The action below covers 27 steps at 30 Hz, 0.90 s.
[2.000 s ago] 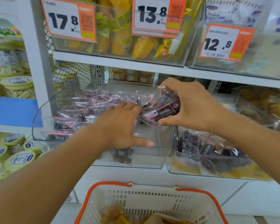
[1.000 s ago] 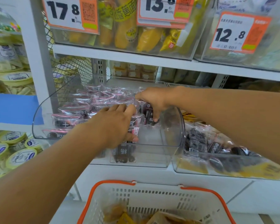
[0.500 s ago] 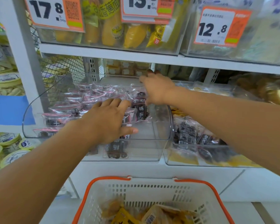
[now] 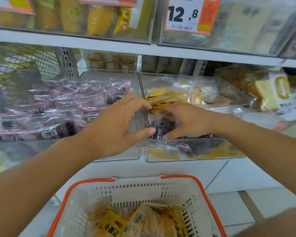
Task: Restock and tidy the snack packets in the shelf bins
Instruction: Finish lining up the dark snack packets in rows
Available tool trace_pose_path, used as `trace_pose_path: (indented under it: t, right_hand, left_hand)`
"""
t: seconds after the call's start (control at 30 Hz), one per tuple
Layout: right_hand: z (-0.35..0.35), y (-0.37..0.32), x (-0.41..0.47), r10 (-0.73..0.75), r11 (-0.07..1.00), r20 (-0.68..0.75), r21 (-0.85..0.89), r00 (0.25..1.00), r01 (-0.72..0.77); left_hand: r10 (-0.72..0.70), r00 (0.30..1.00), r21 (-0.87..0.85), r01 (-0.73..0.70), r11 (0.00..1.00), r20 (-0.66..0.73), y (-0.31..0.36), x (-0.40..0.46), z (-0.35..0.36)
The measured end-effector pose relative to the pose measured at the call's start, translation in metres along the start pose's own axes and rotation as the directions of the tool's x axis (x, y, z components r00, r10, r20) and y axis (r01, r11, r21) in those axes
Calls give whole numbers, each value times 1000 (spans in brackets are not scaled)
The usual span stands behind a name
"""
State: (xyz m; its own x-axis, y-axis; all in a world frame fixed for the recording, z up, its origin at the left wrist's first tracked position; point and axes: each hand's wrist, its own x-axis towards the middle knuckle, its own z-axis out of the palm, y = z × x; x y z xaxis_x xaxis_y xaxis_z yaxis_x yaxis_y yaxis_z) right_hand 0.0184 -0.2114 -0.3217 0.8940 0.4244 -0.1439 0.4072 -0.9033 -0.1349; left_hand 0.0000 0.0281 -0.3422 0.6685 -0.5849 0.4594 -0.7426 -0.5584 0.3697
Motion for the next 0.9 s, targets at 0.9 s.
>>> trace_pose_path:
  t: [0.9]
  right_hand:
    - [-43,29,-61,375,886,-54,-274,926,-375]
  left_hand:
    - [-317,931,-355,240,904,-178,28,42,33]
